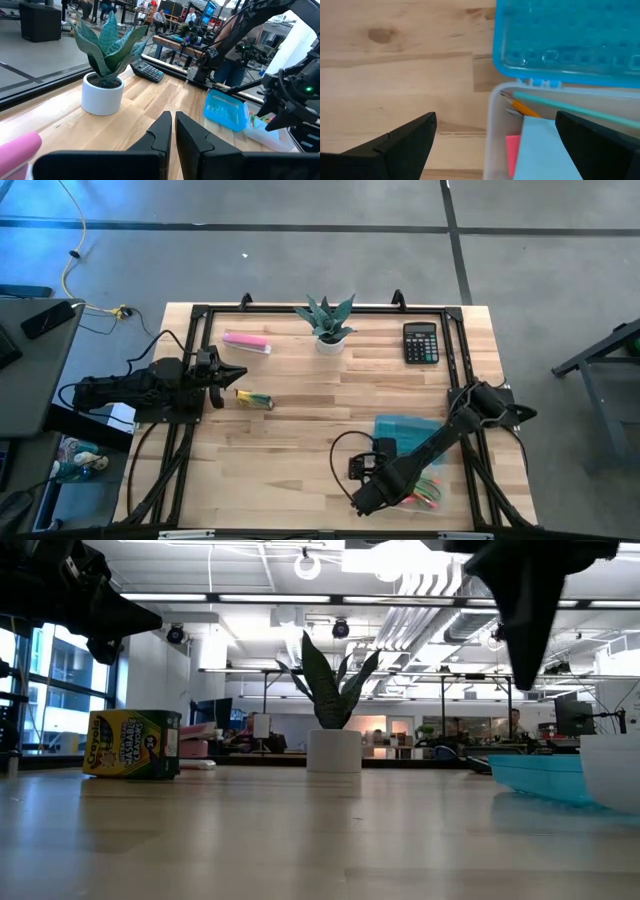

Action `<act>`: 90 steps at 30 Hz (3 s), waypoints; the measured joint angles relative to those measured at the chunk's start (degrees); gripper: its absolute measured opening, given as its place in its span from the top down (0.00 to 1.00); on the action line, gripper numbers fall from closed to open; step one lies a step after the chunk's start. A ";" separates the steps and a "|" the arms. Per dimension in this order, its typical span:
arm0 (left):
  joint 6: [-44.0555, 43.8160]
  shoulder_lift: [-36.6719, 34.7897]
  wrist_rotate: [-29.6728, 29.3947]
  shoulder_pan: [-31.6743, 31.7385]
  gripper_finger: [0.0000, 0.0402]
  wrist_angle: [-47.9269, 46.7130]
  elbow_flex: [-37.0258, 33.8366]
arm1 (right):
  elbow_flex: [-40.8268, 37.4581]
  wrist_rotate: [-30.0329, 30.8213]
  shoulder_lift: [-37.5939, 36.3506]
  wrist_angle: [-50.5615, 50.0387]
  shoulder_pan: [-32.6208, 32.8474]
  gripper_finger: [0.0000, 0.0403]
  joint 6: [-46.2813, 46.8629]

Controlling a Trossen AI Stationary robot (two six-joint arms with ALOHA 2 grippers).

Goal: Pack school essentials
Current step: Put the yellow crayon box into the blue supply box

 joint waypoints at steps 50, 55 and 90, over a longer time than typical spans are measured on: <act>0.00 0.00 0.00 -0.01 0.96 0.00 0.00 | 0.00 7.92 -0.02 21.14 -12.71 0.01 -18.06; 0.01 0.00 0.00 0.00 0.96 0.00 0.00 | 0.00 7.93 -0.02 23.61 -14.37 0.01 -22.06; 0.00 -0.02 0.00 0.01 0.96 0.00 0.00 | 0.00 7.95 -0.02 37.69 -21.91 0.01 -46.05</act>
